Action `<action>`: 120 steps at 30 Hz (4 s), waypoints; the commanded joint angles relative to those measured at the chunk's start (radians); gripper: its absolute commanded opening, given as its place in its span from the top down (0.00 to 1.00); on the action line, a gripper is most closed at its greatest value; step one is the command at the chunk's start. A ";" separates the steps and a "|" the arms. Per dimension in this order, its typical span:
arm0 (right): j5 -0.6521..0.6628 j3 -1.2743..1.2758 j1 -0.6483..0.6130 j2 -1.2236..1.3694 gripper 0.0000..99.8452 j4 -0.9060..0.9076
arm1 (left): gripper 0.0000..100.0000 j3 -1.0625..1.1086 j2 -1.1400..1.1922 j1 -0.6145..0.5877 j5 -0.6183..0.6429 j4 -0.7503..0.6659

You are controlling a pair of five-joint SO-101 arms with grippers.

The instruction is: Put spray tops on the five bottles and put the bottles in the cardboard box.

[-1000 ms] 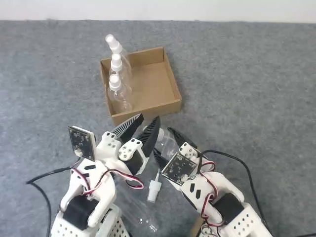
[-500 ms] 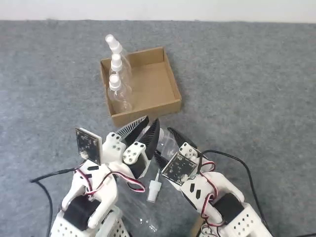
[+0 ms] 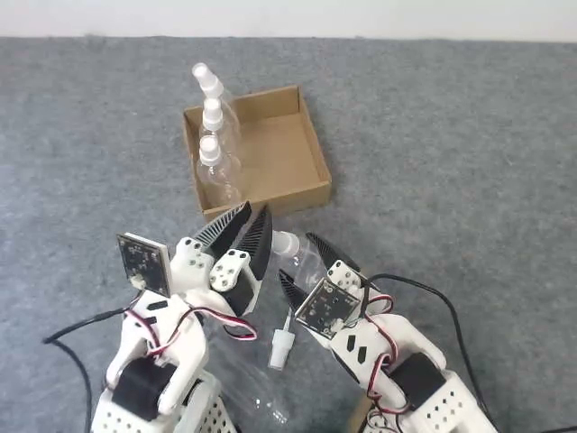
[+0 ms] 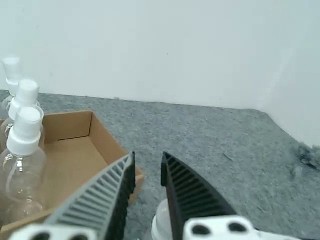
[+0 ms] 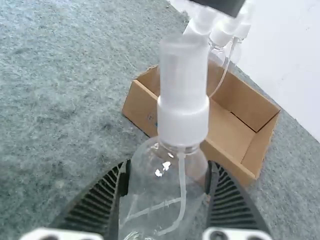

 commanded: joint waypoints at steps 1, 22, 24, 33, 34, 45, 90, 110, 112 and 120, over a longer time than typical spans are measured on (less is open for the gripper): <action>0.011 -0.014 0.041 -0.021 0.89 0.001 | 0.92 -0.071 -0.018 -0.008 -0.005 0.005; 0.009 -0.044 0.051 -0.021 0.89 0.010 | 0.92 -0.005 -0.017 0.017 -0.014 -0.020; 0.009 -0.044 0.050 -0.021 0.89 0.010 | 0.92 0.041 -0.017 0.063 -0.054 -0.054; 0.017 -0.063 0.042 -0.021 0.89 0.035 | 0.92 0.151 -0.017 0.107 -0.135 -0.169; 0.017 -0.075 0.031 -0.021 0.89 0.059 | 0.92 0.151 -0.017 0.107 -0.135 -0.170; 0.017 -0.106 -0.012 -0.021 0.89 0.133 | 0.92 0.120 -0.017 0.107 -0.133 -0.155; -0.272 -0.143 -0.030 -0.021 0.89 0.085 | 0.92 0.050 -0.017 -0.149 -0.057 0.011; -0.175 -0.133 -0.056 -0.021 0.89 0.087 | 0.92 0.150 -0.017 0.147 -0.141 0.020; -0.175 -0.133 -0.056 -0.021 0.89 0.088 | 0.92 0.150 -0.017 0.153 -0.141 0.026; -0.181 -0.132 -0.008 -0.019 0.89 0.093 | 0.92 0.053 -0.017 0.114 -0.138 0.141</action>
